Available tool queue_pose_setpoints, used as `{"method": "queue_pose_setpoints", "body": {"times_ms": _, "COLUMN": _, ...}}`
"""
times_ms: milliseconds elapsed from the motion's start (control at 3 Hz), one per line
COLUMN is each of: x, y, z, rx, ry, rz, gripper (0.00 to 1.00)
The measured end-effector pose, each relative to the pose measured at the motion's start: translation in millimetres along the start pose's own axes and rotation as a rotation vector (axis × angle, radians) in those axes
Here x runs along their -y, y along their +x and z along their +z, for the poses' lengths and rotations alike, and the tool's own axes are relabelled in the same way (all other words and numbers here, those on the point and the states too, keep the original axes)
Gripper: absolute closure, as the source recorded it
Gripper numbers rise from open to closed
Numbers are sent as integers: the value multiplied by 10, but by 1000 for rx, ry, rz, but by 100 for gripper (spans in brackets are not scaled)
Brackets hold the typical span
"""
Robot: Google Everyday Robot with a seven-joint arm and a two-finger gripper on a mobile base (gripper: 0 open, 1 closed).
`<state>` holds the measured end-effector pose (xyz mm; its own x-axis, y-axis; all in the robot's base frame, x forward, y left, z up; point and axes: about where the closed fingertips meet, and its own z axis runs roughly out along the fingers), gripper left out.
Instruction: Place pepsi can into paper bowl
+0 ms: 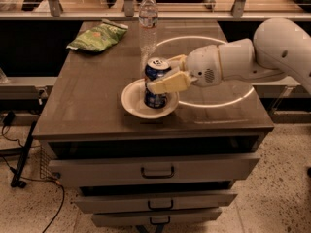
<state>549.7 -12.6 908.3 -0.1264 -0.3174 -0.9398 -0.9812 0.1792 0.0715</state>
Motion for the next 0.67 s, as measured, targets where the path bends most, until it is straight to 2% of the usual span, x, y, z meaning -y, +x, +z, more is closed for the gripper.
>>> {"method": "queue_pose_setpoints", "body": {"times_ms": 333, "x": 14, "y": 69, "z": 103, "rx": 2, "ry": -27, "rz": 9, "gripper": 52}}
{"method": "queue_pose_setpoints", "body": {"times_ms": 667, "x": 28, "y": 91, "z": 145, "rx": 2, "ry": -37, "rz": 10, "gripper": 29}}
